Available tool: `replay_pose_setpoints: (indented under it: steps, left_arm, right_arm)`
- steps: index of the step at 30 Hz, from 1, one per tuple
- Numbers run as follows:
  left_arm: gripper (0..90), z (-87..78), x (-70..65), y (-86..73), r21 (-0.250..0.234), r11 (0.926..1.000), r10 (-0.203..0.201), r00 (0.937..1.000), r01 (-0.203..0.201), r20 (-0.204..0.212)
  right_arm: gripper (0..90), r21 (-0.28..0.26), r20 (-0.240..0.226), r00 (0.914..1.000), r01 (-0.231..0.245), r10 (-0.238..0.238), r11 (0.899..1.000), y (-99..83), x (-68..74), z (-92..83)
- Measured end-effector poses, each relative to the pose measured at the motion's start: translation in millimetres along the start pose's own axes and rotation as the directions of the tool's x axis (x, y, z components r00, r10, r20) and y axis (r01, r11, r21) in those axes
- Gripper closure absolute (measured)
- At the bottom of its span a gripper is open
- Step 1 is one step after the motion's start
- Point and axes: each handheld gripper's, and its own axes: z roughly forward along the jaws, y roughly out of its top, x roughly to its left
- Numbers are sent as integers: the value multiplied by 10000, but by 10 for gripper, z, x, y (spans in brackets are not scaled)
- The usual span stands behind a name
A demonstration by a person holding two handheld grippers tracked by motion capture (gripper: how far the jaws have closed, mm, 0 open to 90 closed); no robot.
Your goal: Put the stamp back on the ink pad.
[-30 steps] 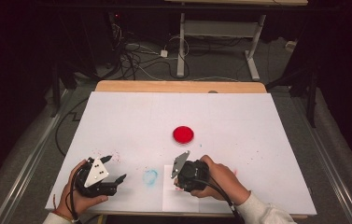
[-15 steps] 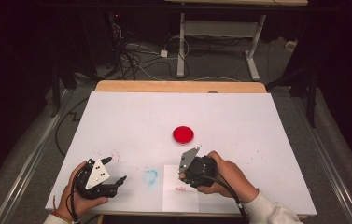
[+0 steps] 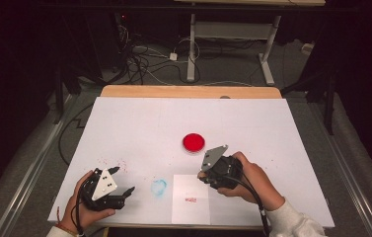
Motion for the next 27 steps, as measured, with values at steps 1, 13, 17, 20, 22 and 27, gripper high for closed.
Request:
replay_pose_setpoints:
  steps: [1, 13, 17, 20, 22, 27]
  left_arm:
    - [203, 1, 0, 1, -7, 10000, -7, 10000, 7, 2]
    - [204, 30, -7, 15, 85, 9999, 69, 9999, -70, 90]
    - [204, 35, -6, 18, 88, 9999, 56, 9999, -57, 108]
    - [203, 41, -7, 13, 131, 9999, 36, 9999, -38, 136]
    - [203, 38, -10, 10, 154, 9999, 53, 9999, -55, 140]
    - [203, 26, -1, 5, 123, 9999, 46, 9999, -47, 102]
  right_arm:
    - [759, 23, 55, 10000, 42, -42, 10000, -7, -20, -10]
    - [759, -69, 668, 9967, -465, 469, 9989, 0, -224, -86]
    - [759, -196, 831, 9951, -523, 537, 9984, 68, -298, -97]
    - [759, -347, 900, 9932, -703, 731, 9969, 112, -385, -82]
    - [759, -336, 928, 9921, -814, 842, 9961, 136, -446, -51]
    - [758, -116, 1018, 9884, -1122, 1128, 9936, 219, -639, 79]
